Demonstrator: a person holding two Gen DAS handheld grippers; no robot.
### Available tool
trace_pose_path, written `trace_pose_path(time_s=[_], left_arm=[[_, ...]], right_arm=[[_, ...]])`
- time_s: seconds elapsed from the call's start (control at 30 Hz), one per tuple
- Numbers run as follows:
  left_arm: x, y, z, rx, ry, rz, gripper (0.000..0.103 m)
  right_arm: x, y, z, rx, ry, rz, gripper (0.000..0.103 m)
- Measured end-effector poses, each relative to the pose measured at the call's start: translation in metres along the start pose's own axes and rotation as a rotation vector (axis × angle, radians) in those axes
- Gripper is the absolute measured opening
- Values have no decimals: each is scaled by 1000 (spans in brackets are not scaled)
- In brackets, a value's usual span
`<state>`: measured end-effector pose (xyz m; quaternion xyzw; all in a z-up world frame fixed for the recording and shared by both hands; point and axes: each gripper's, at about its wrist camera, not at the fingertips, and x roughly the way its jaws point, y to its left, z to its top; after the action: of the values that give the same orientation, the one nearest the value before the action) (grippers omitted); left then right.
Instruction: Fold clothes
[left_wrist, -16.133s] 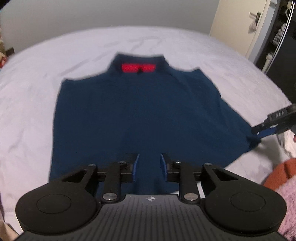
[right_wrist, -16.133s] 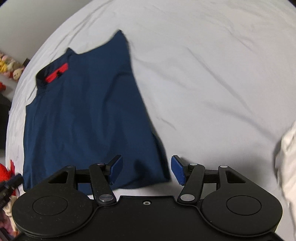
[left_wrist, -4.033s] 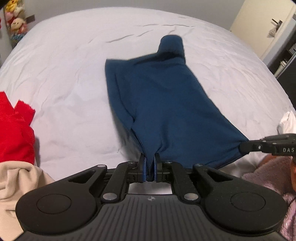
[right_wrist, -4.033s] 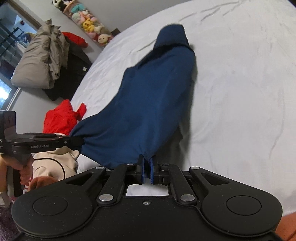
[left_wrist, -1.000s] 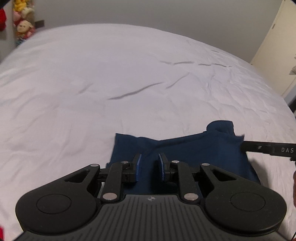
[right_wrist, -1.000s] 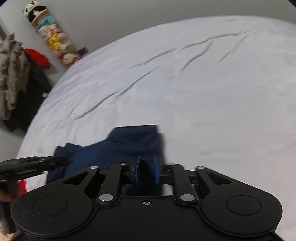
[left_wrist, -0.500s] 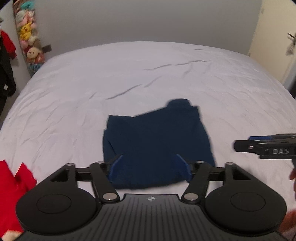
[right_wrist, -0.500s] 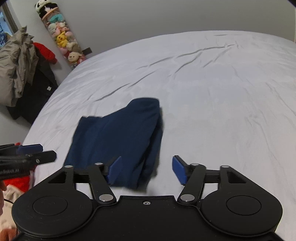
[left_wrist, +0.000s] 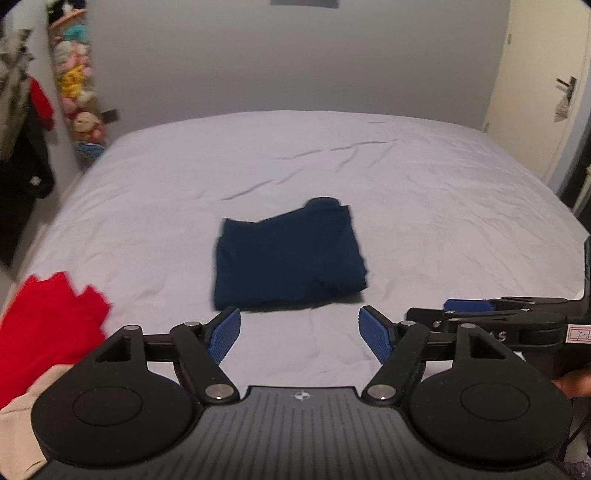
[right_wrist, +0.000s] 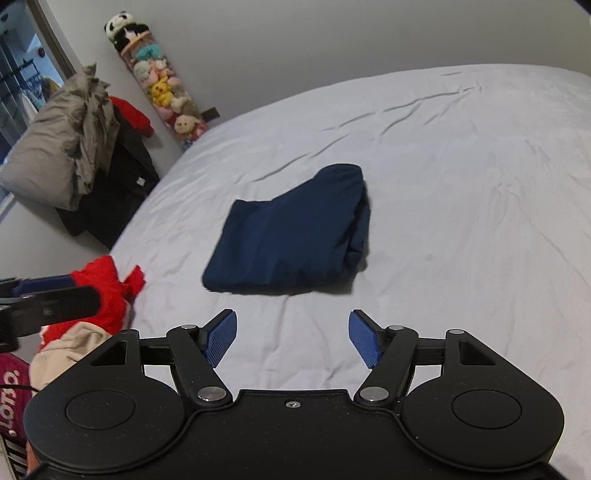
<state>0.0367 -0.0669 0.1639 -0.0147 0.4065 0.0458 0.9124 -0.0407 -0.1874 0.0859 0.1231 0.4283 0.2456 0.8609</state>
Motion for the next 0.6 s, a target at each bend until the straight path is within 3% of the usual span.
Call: trace_pose_path(time_s=[0.3,0.6], left_arm=[[-4,2,-26,-39,-1,65,73],[42,-13,-45,1,23,-1,74]], right_arm=[[-23,14,-22,-72,-52,-68,65],[-16,-5,-49,-39,-77,-108,68]])
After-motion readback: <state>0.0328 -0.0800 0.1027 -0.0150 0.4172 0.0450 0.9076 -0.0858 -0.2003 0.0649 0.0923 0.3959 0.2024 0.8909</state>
